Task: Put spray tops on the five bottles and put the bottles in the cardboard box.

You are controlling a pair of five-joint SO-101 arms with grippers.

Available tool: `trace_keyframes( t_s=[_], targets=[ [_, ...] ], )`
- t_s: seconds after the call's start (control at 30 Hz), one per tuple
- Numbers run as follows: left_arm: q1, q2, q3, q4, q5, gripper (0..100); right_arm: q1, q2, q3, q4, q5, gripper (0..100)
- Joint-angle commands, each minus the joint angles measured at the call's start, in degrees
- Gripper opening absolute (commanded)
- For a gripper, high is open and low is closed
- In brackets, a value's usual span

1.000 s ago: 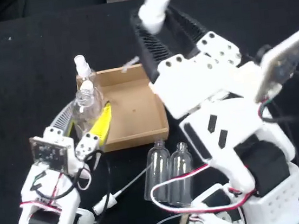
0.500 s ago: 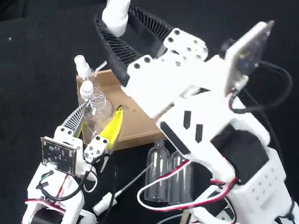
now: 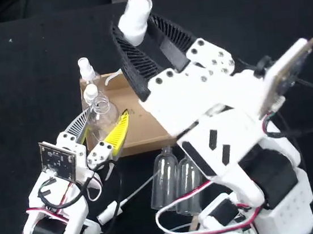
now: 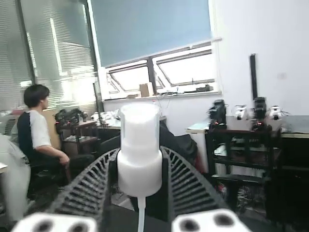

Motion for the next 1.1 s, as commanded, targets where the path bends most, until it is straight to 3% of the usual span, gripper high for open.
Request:
trace_keyframes(
  t_s=[0.0,0.3,0.47,1.07],
  targets=[
    [0.5,-0.6,-0.3,-1.4,1.1,3,-6.5,-1.4,-3.6,3.0,0.2,1.1],
    [0.4,-0.6,-0.3,-1.1,1.1,3,-7.5,-1.1,-3.6,3.8,0.5,1.1],
    [0.4,-0.6,-0.3,-1.1,1.1,3,-7.5,-1.0,-3.1,3.3,4.6,1.1],
    [0.4,-0.6,-0.3,-1.1,1.1,3,-4.2,-1.0,6.4,2.8,4.7,1.1]
  ],
)
